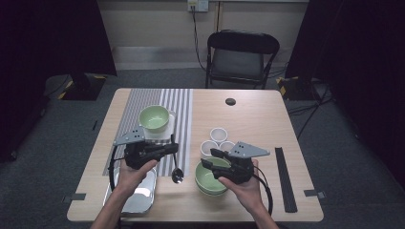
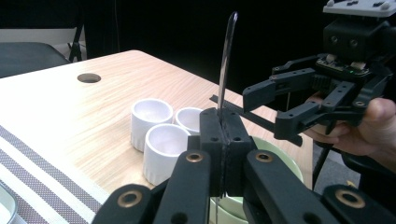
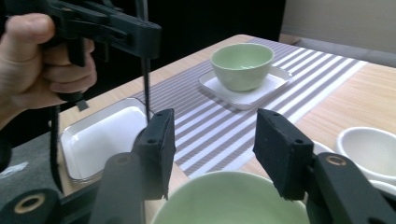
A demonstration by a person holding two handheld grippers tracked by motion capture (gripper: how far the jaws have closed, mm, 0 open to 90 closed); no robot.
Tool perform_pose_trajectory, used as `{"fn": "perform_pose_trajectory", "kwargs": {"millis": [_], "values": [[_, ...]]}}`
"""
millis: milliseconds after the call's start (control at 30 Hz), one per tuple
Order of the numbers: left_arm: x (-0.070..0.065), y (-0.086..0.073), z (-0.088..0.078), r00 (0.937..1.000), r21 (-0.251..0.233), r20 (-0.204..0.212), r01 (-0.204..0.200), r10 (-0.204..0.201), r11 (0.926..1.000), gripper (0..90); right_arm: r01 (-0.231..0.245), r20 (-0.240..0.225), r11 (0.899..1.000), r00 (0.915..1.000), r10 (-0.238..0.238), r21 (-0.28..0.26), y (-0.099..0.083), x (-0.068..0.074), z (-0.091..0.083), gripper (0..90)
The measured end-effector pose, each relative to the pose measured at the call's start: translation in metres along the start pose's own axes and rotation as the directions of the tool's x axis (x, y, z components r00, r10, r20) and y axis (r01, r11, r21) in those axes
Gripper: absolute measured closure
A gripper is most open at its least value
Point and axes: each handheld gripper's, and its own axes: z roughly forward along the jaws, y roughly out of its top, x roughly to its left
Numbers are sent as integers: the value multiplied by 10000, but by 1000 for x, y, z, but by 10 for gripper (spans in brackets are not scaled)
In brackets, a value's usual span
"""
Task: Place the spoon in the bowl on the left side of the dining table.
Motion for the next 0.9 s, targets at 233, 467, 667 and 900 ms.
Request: {"fn": "perform_pose_trajectory", "kwargs": {"millis": [233,467,667,900], "values": [[9,-4,-3,9993,172,-345,-136,142,9998,899,-197,213,9993,9996,190,331,-5,-7,-1,424],[17,-6,-7,9973,143,-725,141,-130,9998,899,-216,670,9990,9976,189,399,-6,-12,-8,372],[22,-6,-11,9957,123,-906,222,-210,9997,899,-299,1127,9991,9933,264,289,-8,-21,-22,336],[30,-5,-16,9927,78,-1175,290,-278,9995,899,-562,1853,9979,9815,491,332,-19,-36,-43,307]]}}
